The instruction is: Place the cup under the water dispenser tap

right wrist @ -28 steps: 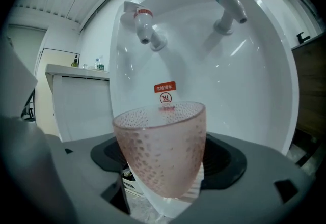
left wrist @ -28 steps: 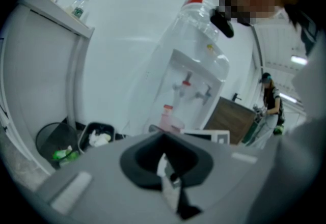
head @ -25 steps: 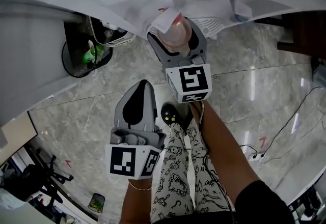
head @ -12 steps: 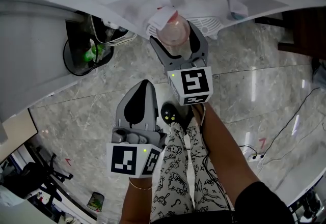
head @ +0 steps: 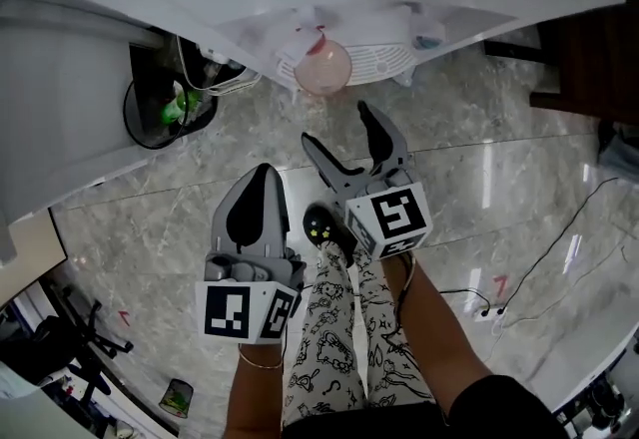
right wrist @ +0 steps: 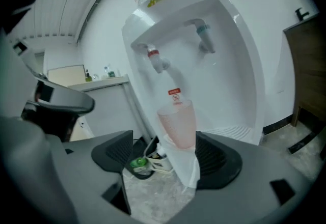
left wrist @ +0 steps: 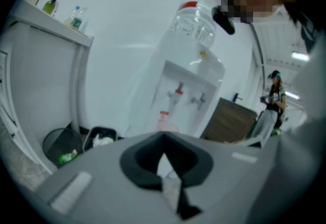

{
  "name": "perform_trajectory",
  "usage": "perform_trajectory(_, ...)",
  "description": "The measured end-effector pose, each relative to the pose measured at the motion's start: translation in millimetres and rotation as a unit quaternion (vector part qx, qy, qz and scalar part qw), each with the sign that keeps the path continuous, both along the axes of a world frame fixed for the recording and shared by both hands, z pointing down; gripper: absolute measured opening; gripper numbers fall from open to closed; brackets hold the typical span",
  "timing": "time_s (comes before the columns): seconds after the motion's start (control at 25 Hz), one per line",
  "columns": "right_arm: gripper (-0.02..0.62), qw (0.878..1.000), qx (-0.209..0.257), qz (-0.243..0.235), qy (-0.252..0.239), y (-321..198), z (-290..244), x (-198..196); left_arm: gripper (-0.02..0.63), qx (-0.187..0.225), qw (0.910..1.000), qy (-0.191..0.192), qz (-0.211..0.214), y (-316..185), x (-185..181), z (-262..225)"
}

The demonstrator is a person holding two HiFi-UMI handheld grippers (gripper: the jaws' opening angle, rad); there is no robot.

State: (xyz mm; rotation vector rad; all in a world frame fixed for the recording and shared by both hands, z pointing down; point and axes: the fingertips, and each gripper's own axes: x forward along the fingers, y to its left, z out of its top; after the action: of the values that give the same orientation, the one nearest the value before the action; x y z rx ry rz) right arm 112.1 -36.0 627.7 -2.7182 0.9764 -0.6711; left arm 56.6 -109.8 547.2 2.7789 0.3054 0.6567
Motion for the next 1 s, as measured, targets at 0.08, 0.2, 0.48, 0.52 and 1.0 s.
perform_trajectory(0.08, 0.39, 0.999, 0.026, -0.036, -0.011, 1, -28, -17, -0.006, 0.01, 0.9998, 0.008, 0.018, 5, -3, -17)
perform_trajectory(0.2, 0.248, 0.999, 0.007, -0.042, 0.027, 16, -82, -26, -0.006, 0.016, 0.9994, 0.025, 0.02, 5, -4, -48)
perform_trajectory(0.48, 0.014, 0.991, -0.074, -0.067, 0.092, 38, -211, -54, -0.006, 0.023, 0.9976, 0.056, 0.033, 21, -22, -152)
perform_trajectory(0.52, 0.014, 0.99, -0.08, -0.072, 0.09, 40, -227, -60, -0.006, 0.024, 0.9972, 0.061, 0.037, 25, -27, -169)
perform_trajectory(1.0, 0.014, 0.992, 0.013, -0.121, 0.046, 68, -404, -131, -0.006, 0.035, 0.9888, 0.124, 0.077, 46, -93, -329)
